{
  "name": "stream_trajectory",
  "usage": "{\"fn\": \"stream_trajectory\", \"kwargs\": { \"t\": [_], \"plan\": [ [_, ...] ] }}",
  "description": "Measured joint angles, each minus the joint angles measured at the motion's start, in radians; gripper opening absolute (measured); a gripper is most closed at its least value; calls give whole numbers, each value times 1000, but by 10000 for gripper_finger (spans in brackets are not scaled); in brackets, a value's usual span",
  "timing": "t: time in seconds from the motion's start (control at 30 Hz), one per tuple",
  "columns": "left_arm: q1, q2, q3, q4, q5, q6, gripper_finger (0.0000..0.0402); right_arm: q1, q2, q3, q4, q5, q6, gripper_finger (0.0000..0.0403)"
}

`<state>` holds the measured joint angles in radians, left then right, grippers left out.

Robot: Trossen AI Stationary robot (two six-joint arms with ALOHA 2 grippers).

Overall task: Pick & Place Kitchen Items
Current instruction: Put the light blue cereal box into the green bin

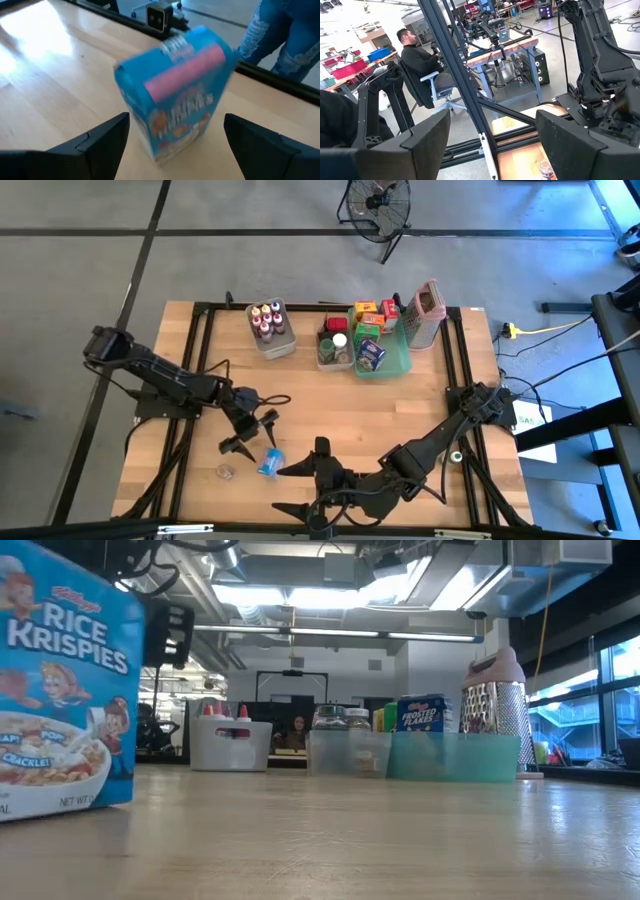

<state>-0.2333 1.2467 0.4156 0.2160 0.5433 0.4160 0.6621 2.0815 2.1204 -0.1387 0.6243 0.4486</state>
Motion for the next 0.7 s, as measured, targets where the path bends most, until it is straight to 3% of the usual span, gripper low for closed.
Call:
{"fn": "stream_trajectory", "kwargs": {
  "t": [0.7],
  "plan": [
    [18, 28, 0, -1, -54, 25, 320, 0, 0, 0, -15, 0, 11, 296]
  ]
}}
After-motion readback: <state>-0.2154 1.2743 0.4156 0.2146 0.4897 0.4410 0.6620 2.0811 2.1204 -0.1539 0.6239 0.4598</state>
